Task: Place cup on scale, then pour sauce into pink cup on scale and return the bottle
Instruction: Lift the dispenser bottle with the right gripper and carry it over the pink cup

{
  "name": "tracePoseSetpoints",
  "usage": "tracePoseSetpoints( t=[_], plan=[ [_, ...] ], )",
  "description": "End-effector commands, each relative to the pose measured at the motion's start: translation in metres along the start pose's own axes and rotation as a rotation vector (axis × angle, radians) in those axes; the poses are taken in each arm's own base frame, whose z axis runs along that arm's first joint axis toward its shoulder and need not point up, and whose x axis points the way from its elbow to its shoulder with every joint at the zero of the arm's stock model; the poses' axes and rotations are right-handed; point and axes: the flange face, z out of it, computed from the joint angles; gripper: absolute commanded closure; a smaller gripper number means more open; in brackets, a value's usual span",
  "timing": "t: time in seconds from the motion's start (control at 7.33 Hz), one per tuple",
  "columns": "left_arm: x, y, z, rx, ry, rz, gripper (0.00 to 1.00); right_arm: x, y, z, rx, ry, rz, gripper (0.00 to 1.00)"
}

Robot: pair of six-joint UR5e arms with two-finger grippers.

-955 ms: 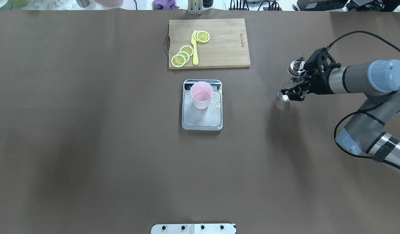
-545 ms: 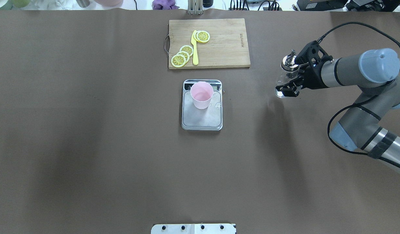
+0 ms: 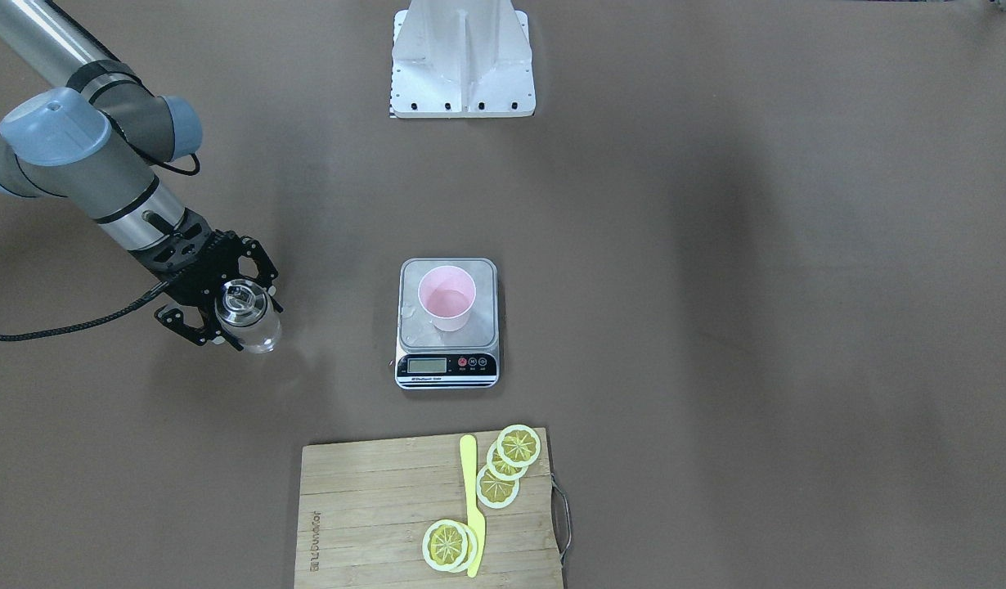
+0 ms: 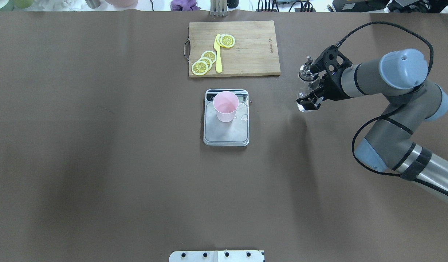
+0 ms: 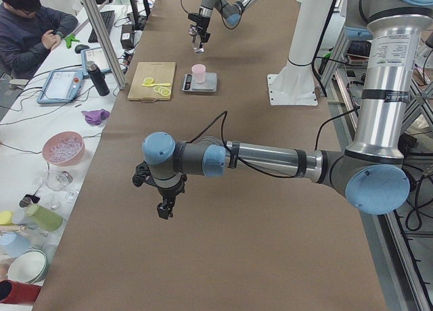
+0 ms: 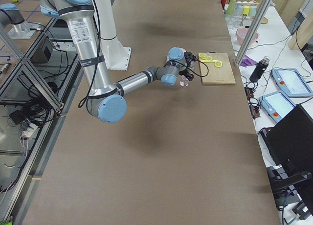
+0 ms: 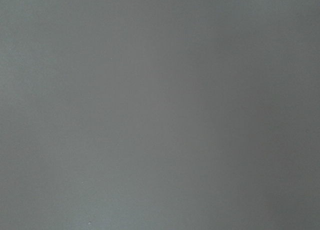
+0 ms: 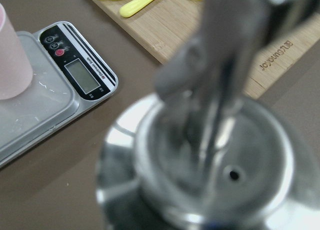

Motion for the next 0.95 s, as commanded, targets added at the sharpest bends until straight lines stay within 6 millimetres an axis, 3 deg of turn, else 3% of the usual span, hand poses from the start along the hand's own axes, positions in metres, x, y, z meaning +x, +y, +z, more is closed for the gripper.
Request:
tracePoseSetpoints(
  t=[0.0, 0.27, 0.55, 0.82],
  plan=[
    [-0.002, 0.003, 0.002, -0.005, 0.001, -0.006, 0.01, -0.035, -0.016, 0.003, -0.062, 0.146, -0.083, 1.0],
    [-0.006, 0.014, 0.009, -0.017, 0.004, -0.019, 0.01, -0.066, -0.032, -0.004, -0.151, 0.248, -0.175, 1.0],
    [-0.009, 0.021, 0.013, -0.027, 0.007, -0.029, 0.01, -0.087, -0.065, 0.0, -0.289, 0.261, -0.234, 1.0],
    [-0.01, 0.024, 0.015, -0.03, 0.007, -0.033, 0.01, -0.108, -0.081, 0.005, -0.369, 0.345, -0.271, 1.0]
  ],
)
